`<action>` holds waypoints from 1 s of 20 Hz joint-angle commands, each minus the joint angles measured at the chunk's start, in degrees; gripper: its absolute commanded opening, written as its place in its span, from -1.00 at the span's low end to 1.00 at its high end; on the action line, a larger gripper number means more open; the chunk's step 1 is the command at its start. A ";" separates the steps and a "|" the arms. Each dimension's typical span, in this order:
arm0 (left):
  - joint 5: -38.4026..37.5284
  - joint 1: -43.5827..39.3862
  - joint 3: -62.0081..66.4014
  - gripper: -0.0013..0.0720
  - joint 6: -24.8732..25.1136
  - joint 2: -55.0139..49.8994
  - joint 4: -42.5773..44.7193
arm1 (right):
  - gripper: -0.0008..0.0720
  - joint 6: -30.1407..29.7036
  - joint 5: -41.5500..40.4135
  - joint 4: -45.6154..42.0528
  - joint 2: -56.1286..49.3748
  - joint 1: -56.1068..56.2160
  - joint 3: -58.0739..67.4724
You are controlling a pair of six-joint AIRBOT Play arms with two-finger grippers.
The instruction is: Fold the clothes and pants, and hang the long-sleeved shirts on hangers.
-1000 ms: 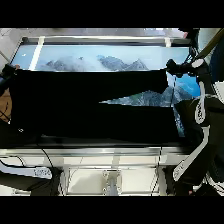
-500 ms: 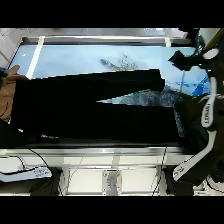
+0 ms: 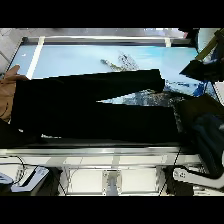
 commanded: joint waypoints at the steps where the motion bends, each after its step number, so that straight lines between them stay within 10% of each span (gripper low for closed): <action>1: 1.75 2.38 -6.60 0.50 4.72 -3.52 -7.96 | 0.15 -1.97 1.99 0.37 8.68 -0.04 -6.47; 13: 0.59 2.34 -6.58 0.62 22.16 -22.73 -29.73 | 0.15 5.01 -0.33 0.17 19.61 -0.04 -6.47; 14: 1.14 2.34 -6.58 0.44 22.16 -22.77 -29.90 | 0.15 5.44 -0.33 0.15 19.61 -0.04 -6.47; 17: 0.37 2.34 -6.58 -0.95 22.18 -22.75 -30.32 | 0.15 5.49 -0.02 -0.09 19.80 -0.04 -6.47; 20: -1.75 2.36 -6.51 -0.93 22.16 -22.23 -31.15 | 0.15 4.74 1.66 -7.54 21.75 -0.07 -6.62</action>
